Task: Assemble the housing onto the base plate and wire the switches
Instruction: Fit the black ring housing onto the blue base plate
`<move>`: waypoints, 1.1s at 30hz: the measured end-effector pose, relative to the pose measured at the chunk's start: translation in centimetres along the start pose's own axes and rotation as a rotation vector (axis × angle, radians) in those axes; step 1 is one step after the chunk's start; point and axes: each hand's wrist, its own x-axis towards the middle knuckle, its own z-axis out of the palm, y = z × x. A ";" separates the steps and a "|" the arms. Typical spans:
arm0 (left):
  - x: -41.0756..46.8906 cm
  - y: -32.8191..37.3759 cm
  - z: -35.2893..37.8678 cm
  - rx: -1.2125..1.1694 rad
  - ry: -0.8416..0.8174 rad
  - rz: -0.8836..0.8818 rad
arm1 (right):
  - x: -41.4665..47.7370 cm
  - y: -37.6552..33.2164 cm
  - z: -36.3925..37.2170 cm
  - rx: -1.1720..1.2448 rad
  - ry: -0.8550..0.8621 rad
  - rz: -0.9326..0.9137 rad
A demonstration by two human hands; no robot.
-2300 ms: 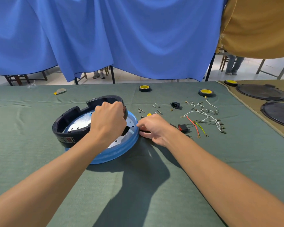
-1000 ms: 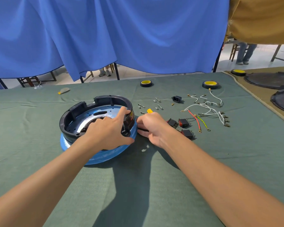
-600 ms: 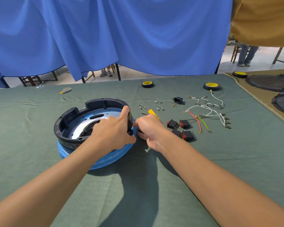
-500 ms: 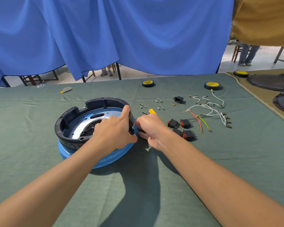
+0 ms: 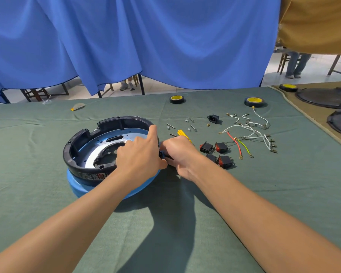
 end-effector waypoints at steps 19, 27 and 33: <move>-0.6 -0.4 0.3 -0.012 0.046 0.042 | 2.9 -3.8 0.6 -0.159 -0.018 -0.087; -0.7 -0.5 -0.1 -0.047 -0.050 0.033 | 3.0 -3.6 0.5 -0.146 -0.011 -0.077; 1.9 -2.6 -2.6 -0.270 -0.431 0.095 | 1.4 -3.7 -0.2 -0.029 -0.046 0.034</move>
